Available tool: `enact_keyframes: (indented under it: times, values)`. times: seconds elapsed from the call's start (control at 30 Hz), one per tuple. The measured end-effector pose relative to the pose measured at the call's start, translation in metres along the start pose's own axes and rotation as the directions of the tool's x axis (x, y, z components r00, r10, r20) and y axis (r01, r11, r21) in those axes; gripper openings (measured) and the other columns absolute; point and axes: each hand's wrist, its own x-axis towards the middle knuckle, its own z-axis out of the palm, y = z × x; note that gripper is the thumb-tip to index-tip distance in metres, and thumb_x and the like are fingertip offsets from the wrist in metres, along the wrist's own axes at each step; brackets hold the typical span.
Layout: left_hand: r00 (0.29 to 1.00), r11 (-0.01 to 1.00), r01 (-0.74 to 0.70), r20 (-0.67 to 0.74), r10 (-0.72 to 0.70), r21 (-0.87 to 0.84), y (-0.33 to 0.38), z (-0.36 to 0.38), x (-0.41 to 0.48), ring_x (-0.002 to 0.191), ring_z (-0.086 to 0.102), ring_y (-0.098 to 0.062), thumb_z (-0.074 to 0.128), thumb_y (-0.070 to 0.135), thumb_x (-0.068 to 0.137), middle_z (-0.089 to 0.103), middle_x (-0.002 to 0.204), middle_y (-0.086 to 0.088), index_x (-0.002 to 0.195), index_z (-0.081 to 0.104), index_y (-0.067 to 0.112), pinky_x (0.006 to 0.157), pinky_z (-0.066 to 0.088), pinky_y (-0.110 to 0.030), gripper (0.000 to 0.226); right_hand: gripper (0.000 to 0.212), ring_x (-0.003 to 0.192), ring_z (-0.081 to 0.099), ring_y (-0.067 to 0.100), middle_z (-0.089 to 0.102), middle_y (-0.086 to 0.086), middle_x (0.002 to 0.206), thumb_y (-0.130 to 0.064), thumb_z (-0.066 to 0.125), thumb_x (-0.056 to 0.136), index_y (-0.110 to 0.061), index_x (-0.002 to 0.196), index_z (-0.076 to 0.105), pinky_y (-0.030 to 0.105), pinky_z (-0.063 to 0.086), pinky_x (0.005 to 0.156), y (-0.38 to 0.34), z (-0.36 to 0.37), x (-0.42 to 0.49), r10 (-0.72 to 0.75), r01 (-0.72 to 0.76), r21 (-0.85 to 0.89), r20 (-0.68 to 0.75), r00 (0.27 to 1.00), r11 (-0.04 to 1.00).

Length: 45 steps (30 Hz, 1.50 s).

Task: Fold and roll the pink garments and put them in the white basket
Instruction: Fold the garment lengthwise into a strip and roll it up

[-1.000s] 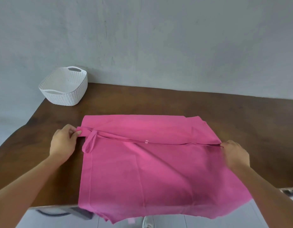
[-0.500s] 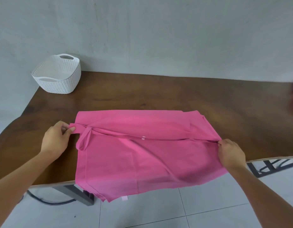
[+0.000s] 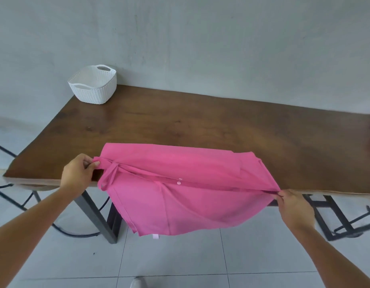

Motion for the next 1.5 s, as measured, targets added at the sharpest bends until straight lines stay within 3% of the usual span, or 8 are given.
enact_keyframes:
  times: [0.1, 0.27, 0.6, 0.83, 1.13, 1.23, 1.4, 1.5]
  values:
    - [0.999, 1.000, 0.019, -0.047, -0.018, 0.023, 0.002, -0.004, -0.038, 0.073, 0.060, -0.027, 0.069, 0.027, 0.096, 0.066, 0.079, -0.004, 0.086, 0.062, 0.011, 0.061, 0.041, -0.035, 0.020, 0.015, 0.068, 0.062, 0.033, 0.063, 0.007, 0.072, -0.014, 0.068, 0.092, -0.009, 0.079, 0.070, 0.033, 0.040, 0.056, 0.022, -0.009, -0.019, -0.029, 0.029, 0.000, 0.015, 0.999, 1.000]
    - [0.991, 0.998, 0.058, -0.119, -0.059, -0.007, 0.002, -0.006, -0.100, 0.081, 0.059, -0.030, 0.070, 0.025, 0.095, 0.065, 0.081, -0.007, 0.082, 0.064, 0.010, 0.068, 0.040, -0.037, 0.021, 0.019, 0.067, 0.046, 0.022, 0.052, -0.003, 0.069, -0.021, 0.062, 0.095, -0.013, 0.078, 0.068, 0.034, 0.039, 0.060, 0.055, -0.024, -0.046, -0.035, 0.034, 0.033, 0.039, 0.999, 0.999]
    - [0.978, 0.990, 0.034, -0.198, -0.061, -0.137, 0.005, -0.003, -0.187, 0.081, 0.065, -0.029, 0.074, 0.024, 0.092, 0.070, 0.084, -0.008, 0.086, 0.070, 0.008, 0.072, 0.048, -0.037, 0.018, 0.024, 0.064, 0.054, 0.027, 0.055, 0.005, 0.070, -0.012, 0.055, 0.098, -0.006, 0.077, 0.062, 0.035, 0.041, 0.059, 0.099, -0.062, -0.079, 0.008, -0.014, 0.061, 0.095, 0.995, 0.998]
    - [0.976, 0.948, 0.048, -0.185, -0.111, -0.315, 0.015, -0.005, -0.202, 0.092, 0.067, -0.028, 0.074, 0.020, 0.093, 0.071, 0.095, -0.011, 0.093, 0.067, 0.007, 0.087, 0.052, -0.040, 0.015, 0.026, 0.064, 0.053, 0.026, 0.057, 0.006, 0.066, -0.014, 0.053, 0.098, -0.005, 0.074, 0.060, 0.037, 0.043, 0.060, 0.104, -0.070, -0.096, 0.070, -0.083, 0.152, 0.092, 0.993, 0.985]
    - [0.988, 0.907, 0.015, -0.136, -0.079, -0.421, 0.008, -0.005, -0.210, 0.093, 0.064, -0.029, 0.067, 0.017, 0.097, 0.069, 0.096, -0.015, 0.095, 0.063, 0.007, 0.089, 0.052, -0.045, 0.012, 0.018, 0.074, 0.058, 0.031, 0.062, 0.010, 0.076, -0.013, 0.056, 0.099, -0.005, 0.083, 0.061, 0.039, 0.045, 0.069, 0.109, -0.071, -0.100, 0.099, -0.107, 0.313, 0.043, 0.994, 0.944]
    - [0.988, 0.873, -0.002, -0.133, -0.072, -0.488, 0.011, -0.002, -0.209, 0.093, 0.061, -0.027, 0.065, 0.014, 0.098, 0.066, 0.096, -0.014, 0.097, 0.062, 0.005, 0.086, 0.049, -0.040, 0.010, 0.017, 0.078, 0.059, 0.031, 0.064, 0.009, 0.079, -0.014, 0.057, 0.099, -0.007, 0.084, 0.063, 0.039, 0.045, 0.072, 0.113, -0.070, -0.100, 0.113, -0.119, 0.352, 0.037, 0.993, 0.928]
    - [0.989, 0.849, -0.029, -0.137, -0.051, -0.527, 0.016, 0.002, -0.202, 0.093, 0.061, -0.024, 0.066, 0.012, 0.098, 0.065, 0.088, -0.004, 0.114, 0.062, 0.006, 0.089, 0.049, -0.041, 0.018, 0.015, 0.081, 0.059, 0.030, 0.065, 0.008, 0.081, -0.013, 0.058, 0.099, -0.007, 0.087, 0.064, 0.040, 0.046, 0.074, 0.114, -0.067, -0.094, 0.142, -0.149, 0.379, 0.046, 0.989, 0.913]
    - [0.993, 0.838, -0.012, -0.108, -0.056, -0.545, 0.019, 0.007, -0.196, 0.092, 0.062, -0.023, 0.064, 0.010, 0.099, 0.068, 0.092, -0.007, 0.121, 0.064, 0.006, 0.092, 0.047, -0.039, 0.022, 0.014, 0.081, 0.057, 0.029, 0.063, 0.007, 0.082, -0.010, 0.057, 0.099, -0.008, 0.086, 0.061, 0.038, 0.041, 0.073, 0.112, -0.066, -0.088, 0.150, -0.155, 0.382, 0.044, 0.988, 0.911]
